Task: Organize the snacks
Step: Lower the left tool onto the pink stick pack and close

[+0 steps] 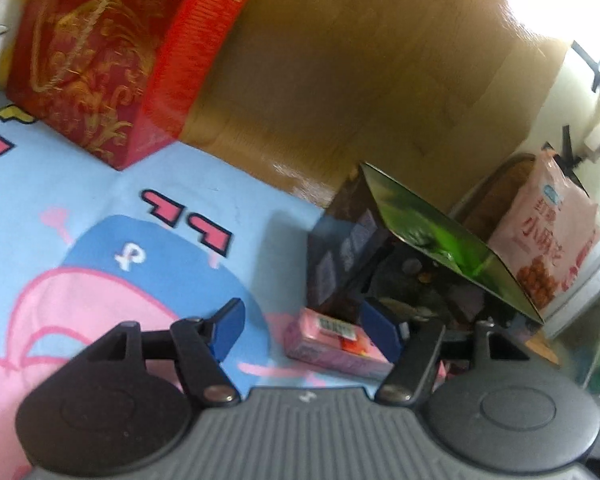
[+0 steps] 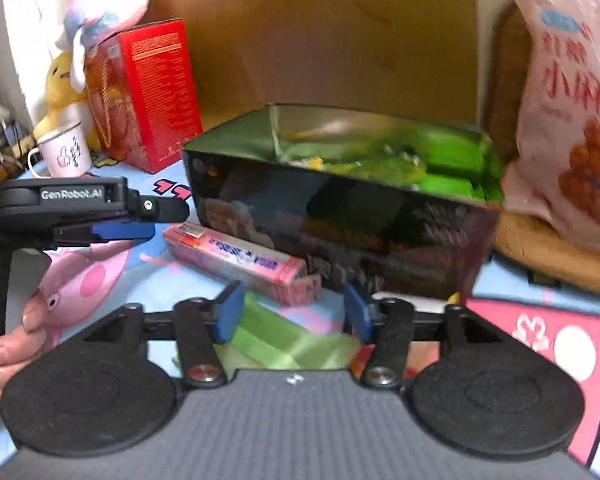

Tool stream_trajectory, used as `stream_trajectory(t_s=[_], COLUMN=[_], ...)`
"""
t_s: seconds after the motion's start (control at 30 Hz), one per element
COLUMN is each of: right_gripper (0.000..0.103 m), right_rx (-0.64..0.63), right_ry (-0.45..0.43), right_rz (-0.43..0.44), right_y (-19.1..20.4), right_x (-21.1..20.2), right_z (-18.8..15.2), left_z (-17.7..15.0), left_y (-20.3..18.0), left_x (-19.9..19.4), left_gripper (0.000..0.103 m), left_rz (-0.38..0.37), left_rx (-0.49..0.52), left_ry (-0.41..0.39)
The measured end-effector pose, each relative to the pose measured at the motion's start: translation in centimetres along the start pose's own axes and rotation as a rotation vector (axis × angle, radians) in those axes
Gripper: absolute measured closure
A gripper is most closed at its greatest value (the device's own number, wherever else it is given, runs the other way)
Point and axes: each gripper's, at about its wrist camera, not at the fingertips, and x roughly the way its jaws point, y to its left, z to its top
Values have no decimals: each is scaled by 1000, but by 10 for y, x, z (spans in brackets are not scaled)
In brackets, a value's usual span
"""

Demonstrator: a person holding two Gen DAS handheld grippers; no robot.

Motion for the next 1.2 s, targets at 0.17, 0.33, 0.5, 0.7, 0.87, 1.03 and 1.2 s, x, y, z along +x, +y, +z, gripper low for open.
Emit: stream_trajectory(t_s=[0.17,0.33,0.5,0.7,0.87,1.03,1.2], right_gripper=[33,56,58,59,59,52,37], right_rx=[-16,-137,-246,-332,-308,-291,-228], right_ry=[-9,22,-81,-177,-167,-146,-98], right_rz=[-16,-9,-32,-20,43,76,110], right_y=[5,36,64,95,107,115,108], right_x=[11,24,-2,-49,-65,-61,-54], right_z=[7,7,-6,-42,-78,-89,-86], left_z=[-3,-5,-10,-43,-63,-71,-71], left_y=[-6,-4,9,-1,0,-7,-6], left_x=[6,1,-32,-85,-98,-89,-91], left_gripper=[46,53,53,51,47,46,40], left_rz=[-41,-31,-70,-35,7,36,28], left_rx=[45,44,-36,34,81,131,131], left_ry=[28,31,21,-25,-24,-13,-23])
